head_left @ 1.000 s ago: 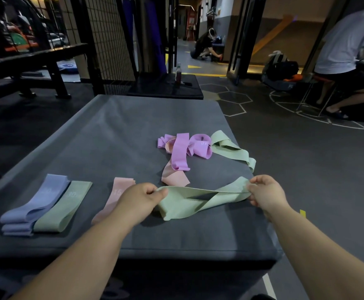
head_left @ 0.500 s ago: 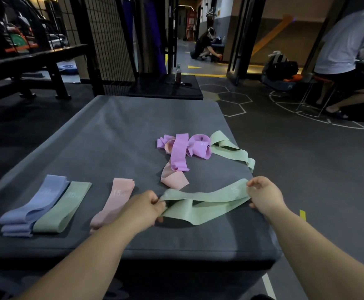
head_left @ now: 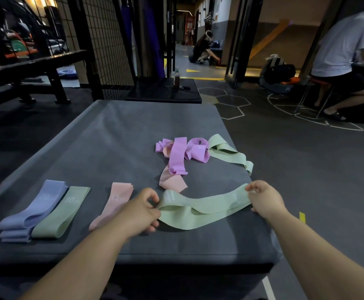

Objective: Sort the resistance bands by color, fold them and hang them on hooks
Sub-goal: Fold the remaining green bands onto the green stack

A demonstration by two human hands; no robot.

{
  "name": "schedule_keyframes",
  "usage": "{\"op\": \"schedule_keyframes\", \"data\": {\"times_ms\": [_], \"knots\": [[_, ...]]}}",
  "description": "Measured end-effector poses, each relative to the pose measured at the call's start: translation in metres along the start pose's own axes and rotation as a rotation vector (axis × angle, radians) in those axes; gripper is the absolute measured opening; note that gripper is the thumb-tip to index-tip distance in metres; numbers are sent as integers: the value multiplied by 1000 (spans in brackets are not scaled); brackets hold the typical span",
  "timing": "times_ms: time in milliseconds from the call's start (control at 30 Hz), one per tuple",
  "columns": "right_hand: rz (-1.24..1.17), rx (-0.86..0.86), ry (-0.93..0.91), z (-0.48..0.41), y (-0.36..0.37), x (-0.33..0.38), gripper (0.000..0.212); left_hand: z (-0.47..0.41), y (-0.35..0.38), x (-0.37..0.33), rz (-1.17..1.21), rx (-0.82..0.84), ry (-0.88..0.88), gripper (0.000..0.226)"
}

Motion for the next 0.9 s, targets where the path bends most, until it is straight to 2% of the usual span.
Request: {"op": "schedule_keyframes", "data": {"times_ms": [133,267,400,533,667,833,900], "knots": [[11,16,-10,-1,1,0,27,3,-4,-6,122,-22,-40,22],[7,11,-4,1,-6,-1,25,5,-14,-11,224,-117,-6,26],[-27,56,30,5,-9,-5,22,8,-17,-9,240,-103,10,15],[-58,202,47,17,-9,-4,26,8,-17,-3,69,-51,66,32],[52,276,-31,25,-10,-3,37,2,-23,1,-44,-146,134,22],[91,270,-91,24,-11,-7,36,1,-21,4,-101,-150,168,18],[62,259,-95,22,-12,-8,29,2,-21,2,-119,-168,190,16]]}}
Point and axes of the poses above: each hand's wrist, its own z-axis away from the middle knuckle, its own y-axis out of the palm, x = y × z, the point moved 8 cm from there along -z, towards the middle knuckle, and after that the axes turned 15 degrees about -x, right-handed, at the moved point
